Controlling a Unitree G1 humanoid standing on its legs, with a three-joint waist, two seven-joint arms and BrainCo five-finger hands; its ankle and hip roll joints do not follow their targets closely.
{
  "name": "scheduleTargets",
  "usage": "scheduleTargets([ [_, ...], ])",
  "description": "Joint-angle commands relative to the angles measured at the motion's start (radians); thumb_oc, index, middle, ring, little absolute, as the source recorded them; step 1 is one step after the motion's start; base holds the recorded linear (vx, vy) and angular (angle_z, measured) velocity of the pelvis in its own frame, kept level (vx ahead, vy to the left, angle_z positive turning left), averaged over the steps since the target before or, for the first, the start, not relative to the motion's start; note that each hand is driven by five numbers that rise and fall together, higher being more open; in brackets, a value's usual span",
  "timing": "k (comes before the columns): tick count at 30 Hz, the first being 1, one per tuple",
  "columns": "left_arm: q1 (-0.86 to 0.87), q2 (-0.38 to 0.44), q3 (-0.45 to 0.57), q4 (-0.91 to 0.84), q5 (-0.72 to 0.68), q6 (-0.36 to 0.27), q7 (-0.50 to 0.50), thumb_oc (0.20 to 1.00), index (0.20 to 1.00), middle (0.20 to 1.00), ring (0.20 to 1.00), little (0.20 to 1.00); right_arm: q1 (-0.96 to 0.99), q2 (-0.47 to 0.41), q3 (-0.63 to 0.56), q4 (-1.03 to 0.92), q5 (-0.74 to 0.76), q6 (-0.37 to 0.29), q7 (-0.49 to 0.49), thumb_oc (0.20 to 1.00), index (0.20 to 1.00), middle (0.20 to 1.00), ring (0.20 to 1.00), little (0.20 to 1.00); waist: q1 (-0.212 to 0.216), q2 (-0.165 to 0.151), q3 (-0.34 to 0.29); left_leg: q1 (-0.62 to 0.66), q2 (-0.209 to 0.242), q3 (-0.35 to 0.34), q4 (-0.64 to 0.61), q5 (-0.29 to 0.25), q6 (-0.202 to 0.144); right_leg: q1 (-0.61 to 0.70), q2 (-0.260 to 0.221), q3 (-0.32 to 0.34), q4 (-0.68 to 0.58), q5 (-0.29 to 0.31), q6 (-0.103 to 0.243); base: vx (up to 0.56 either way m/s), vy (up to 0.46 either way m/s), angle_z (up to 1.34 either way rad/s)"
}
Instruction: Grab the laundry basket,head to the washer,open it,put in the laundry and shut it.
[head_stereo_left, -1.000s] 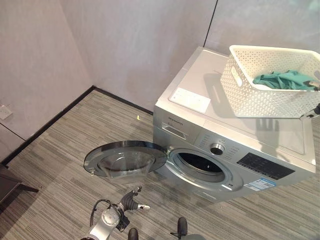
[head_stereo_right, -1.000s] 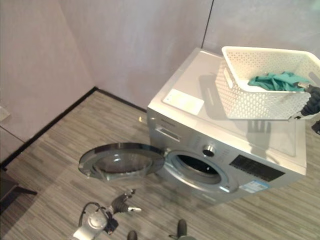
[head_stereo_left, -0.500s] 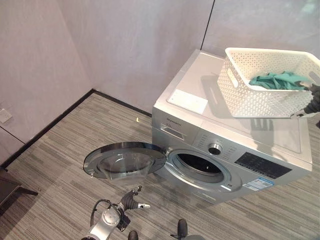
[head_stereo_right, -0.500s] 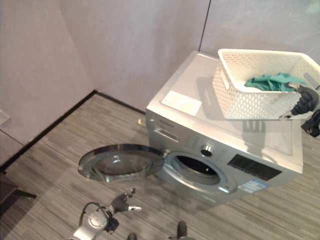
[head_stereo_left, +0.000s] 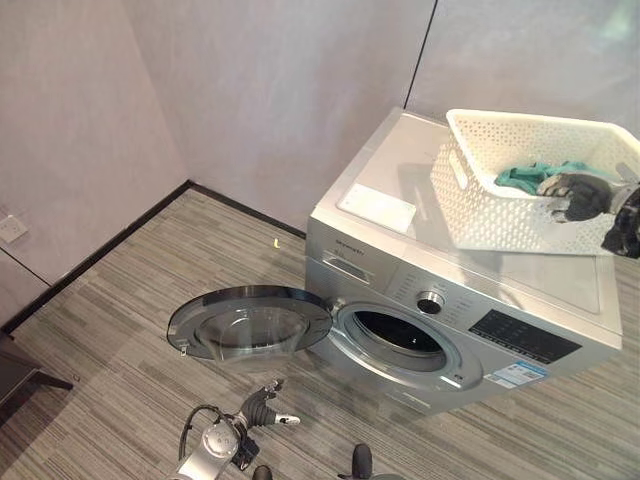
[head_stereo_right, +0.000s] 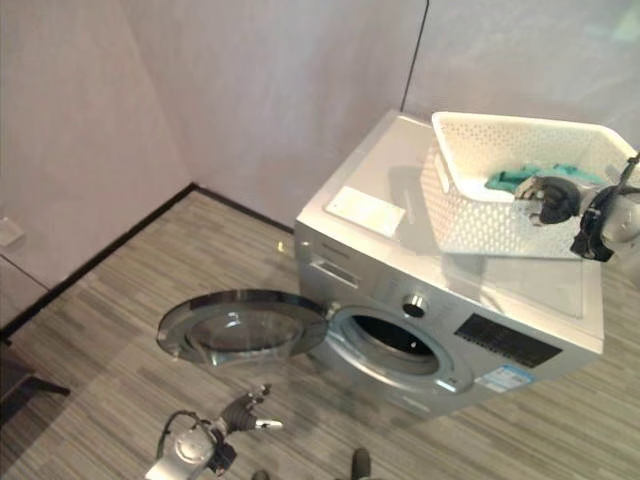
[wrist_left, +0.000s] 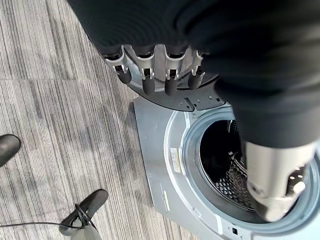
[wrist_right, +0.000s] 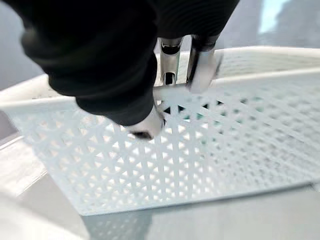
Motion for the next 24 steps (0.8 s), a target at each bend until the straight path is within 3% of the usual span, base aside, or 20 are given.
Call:
scheduleTargets([
  [1, -0.045, 0.021, -0.027, -0.007, 0.007, -0.040, -0.015, 1.000, 1.000, 1.000, 1.000, 1.000, -0.110, -0.073, 0.052, -0.016, 0.078, -0.043, 0.041, 0.200, 0.200, 0.200, 0.200, 0.200, 0.025, -0.043, 0.002, 0.009, 0.062, -0.014, 0.007, -0.070, -0.049, 0.036, -0.063, -0.022, 0.010, -0.082, 0.070, 0.00, 0.000, 0.00],
  [12, -0.047, 0.000, 0.003, 0.002, 0.030, -0.042, -0.008, 1.000, 1.000, 1.000, 1.000, 1.000, -0.064, -0.157, 0.034, -0.286, 0.187, -0.052, 0.116, 0.200, 0.200, 0.200, 0.200, 0.200, 0.010, -0.043, -0.010, 0.022, 0.068, 0.005, 0.007, -0.075, -0.051, 0.038, -0.061, -0.017, 0.010, -0.079, 0.072, 0.00, 0.002, -0.01],
  [19, -0.046, -0.017, 0.013, 0.020, 0.036, -0.040, -0.001, 1.000, 1.000, 1.000, 1.000, 1.000, 0.082, -0.138, -0.058, -0.377, 0.202, -0.041, 0.140, 0.222, 0.222, 0.222, 0.222, 0.222, 0.004, -0.041, -0.011, 0.026, 0.073, 0.009, 0.007, -0.077, -0.053, 0.042, -0.058, -0.018, 0.010, -0.082, 0.070, 0.00, 0.000, 0.00],
  [20, -0.046, -0.017, 0.014, 0.022, 0.037, -0.039, 0.000, 1.000, 1.000, 1.000, 1.000, 1.000, 0.101, -0.131, -0.078, -0.380, 0.201, -0.041, 0.136, 0.485, 0.485, 0.485, 0.485, 0.485, 0.004, -0.040, -0.011, 0.027, 0.074, 0.010, 0.007, -0.077, -0.053, 0.042, -0.058, -0.018, 0.010, -0.082, 0.070, 0.00, 0.000, 0.00],
  [21, -0.047, -0.018, 0.013, 0.026, 0.036, -0.038, 0.002, 1.000, 1.000, 1.000, 1.000, 1.000, 0.120, -0.120, -0.098, -0.380, 0.200, -0.040, 0.132, 1.000, 1.000, 1.000, 1.000, 1.000, 0.003, -0.040, -0.011, 0.028, 0.074, 0.011, 0.007, -0.077, -0.053, 0.043, -0.057, -0.018, 0.010, -0.082, 0.069, 0.00, 0.000, 0.00],
  [24, -0.054, -0.021, 0.011, 0.037, 0.036, -0.035, 0.012, 1.000, 1.000, 1.000, 1.000, 1.000, 0.163, -0.087, -0.157, -0.367, 0.209, -0.038, 0.111, 1.000, 1.000, 1.000, 1.000, 1.000, 0.002, -0.039, -0.011, 0.031, 0.076, 0.014, 0.007, -0.078, -0.053, 0.044, -0.055, -0.018, 0.010, -0.083, 0.068, 0.00, 0.000, 0.00],
])
